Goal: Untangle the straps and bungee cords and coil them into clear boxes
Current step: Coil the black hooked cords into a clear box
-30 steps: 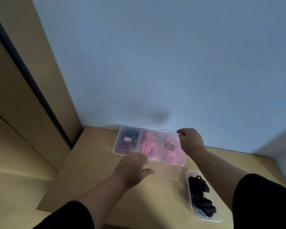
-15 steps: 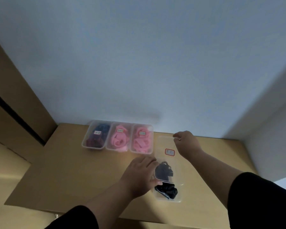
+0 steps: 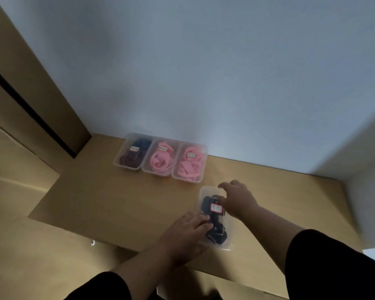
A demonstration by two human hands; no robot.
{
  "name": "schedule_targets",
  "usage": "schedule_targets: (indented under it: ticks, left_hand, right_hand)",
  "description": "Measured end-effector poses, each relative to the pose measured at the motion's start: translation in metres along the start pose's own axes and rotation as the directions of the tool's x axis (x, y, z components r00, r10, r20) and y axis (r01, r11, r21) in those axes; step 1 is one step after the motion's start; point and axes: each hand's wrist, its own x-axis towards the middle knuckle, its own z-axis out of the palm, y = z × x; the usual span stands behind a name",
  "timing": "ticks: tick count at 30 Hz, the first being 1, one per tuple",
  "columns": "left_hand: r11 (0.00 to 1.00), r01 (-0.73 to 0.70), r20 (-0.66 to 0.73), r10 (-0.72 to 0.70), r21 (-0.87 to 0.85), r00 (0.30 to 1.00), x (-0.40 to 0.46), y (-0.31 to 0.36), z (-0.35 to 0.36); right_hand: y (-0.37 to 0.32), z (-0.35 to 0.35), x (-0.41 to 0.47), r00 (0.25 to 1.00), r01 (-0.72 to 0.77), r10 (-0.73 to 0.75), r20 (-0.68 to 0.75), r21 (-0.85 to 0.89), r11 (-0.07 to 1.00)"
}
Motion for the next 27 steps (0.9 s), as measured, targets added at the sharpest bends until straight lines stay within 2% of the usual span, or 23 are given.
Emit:
schedule_targets:
  ticks: [3,6,9,12,15,19,27]
  left_hand:
    - [0.997,0.037,-0.017,-0.038,-0.068,0.999,-0.004,-0.001,0.002]
    - [1.000,0.028,-0.098,-0.029,-0.011,0.995,-0.005,0.002,0.008]
    - [0.998,0.029,-0.054,-0.026,0.051,0.998,0.000,0.008,0.015]
    - [0.987,0.130,0.070,-0.137,0.098,0.988,0.003,0.014,0.014]
    - [0.975,0.144,0.051,-0.154,0.167,0.987,0.005,0.019,0.020]
    - [0.974,0.143,0.014,-0.147,0.175,0.989,0.004,0.021,0.023]
    - [0.979,0.141,-0.023,-0.139,0.146,0.990,0.003,0.017,0.020]
  right_hand:
    - [0.002,0.009,0.005,0.999,0.025,-0.024,0.024,-0.028,0.999]
    - [0.004,0.015,0.006,0.998,0.056,-0.055,0.039,-0.026,0.998]
    - [0.007,0.018,0.004,0.984,0.170,-0.164,0.071,-0.106,0.980]
    - [0.010,0.025,-0.001,0.947,0.316,-0.291,0.136,-0.243,0.917]
    - [0.009,0.031,-0.001,0.913,0.398,-0.353,0.203,-0.262,0.879]
    - [0.004,0.039,-0.003,0.922,0.377,-0.343,0.181,-0.218,0.900]
    - [0.006,0.057,-0.006,0.936,0.347,-0.318,0.150,-0.257,0.902]
